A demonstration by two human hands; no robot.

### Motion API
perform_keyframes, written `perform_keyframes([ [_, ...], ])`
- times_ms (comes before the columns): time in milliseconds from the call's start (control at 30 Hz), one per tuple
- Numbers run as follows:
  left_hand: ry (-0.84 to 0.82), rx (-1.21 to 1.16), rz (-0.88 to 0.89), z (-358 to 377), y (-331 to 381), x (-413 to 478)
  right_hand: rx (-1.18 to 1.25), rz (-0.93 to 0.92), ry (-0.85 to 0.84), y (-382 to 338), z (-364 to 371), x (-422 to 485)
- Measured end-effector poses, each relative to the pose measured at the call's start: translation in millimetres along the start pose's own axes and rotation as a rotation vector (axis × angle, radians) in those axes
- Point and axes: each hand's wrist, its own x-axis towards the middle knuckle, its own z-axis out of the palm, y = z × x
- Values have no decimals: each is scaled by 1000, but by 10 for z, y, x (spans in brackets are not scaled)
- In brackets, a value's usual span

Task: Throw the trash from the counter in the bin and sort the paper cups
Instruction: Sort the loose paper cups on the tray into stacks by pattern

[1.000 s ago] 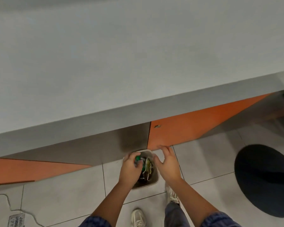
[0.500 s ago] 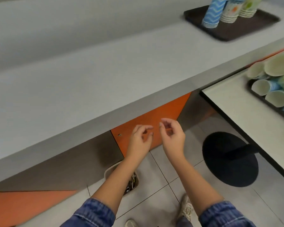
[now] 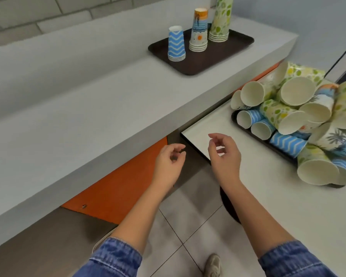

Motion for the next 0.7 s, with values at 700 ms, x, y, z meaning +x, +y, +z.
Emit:
perform_keyframes([
  [700,-213,-106,265,1377,1606,1905,-310,-54,402,-96,-1920,2208],
])
